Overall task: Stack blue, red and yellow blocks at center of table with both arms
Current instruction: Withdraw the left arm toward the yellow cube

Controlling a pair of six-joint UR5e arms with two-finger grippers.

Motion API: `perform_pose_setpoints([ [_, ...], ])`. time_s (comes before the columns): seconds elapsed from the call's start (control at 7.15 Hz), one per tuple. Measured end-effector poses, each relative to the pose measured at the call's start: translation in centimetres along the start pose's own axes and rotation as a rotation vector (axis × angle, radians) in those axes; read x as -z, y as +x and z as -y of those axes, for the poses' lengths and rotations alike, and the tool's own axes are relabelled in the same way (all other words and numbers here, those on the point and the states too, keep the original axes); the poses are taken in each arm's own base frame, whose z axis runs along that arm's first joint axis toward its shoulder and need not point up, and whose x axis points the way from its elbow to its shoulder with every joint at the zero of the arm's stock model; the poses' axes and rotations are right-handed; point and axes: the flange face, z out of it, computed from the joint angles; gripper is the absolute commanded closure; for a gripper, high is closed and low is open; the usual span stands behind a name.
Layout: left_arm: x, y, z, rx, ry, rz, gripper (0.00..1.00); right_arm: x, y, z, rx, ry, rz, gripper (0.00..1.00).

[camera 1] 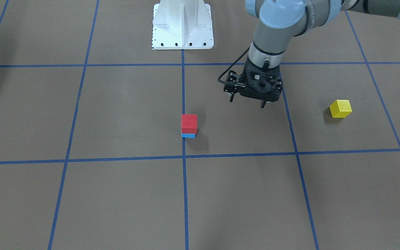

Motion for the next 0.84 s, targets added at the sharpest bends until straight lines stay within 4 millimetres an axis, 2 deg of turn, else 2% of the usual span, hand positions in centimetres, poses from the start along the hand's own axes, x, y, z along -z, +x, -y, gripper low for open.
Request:
perform_pose_setpoints([
  [0.28, 0.6, -14.8, -2.9, -0.07, -0.02, 0.083, 0.0, 0.0, 0.0, 0.0, 0.001, 0.001, 0.001, 0.0],
  [0.42, 0.5, -21.0, -4.9, -0.097, -0.042, 0.091, 0.0, 0.0, 0.0, 0.0, 0.003, 0.004, 0.001, 0.0],
  [0.56, -0.6, -25.2, -7.1, -0.127, -0.049, 0.083, 0.0, 0.0, 0.0, 0.0, 0.006, 0.007, 0.0, 0.0],
  [0.84, -6.4, -32.2, -10.1, -0.214, 0.007, 0.05, 0.0, 0.1, -0.1, 0.1, 0.011, 0.013, -0.001, 0.0],
])
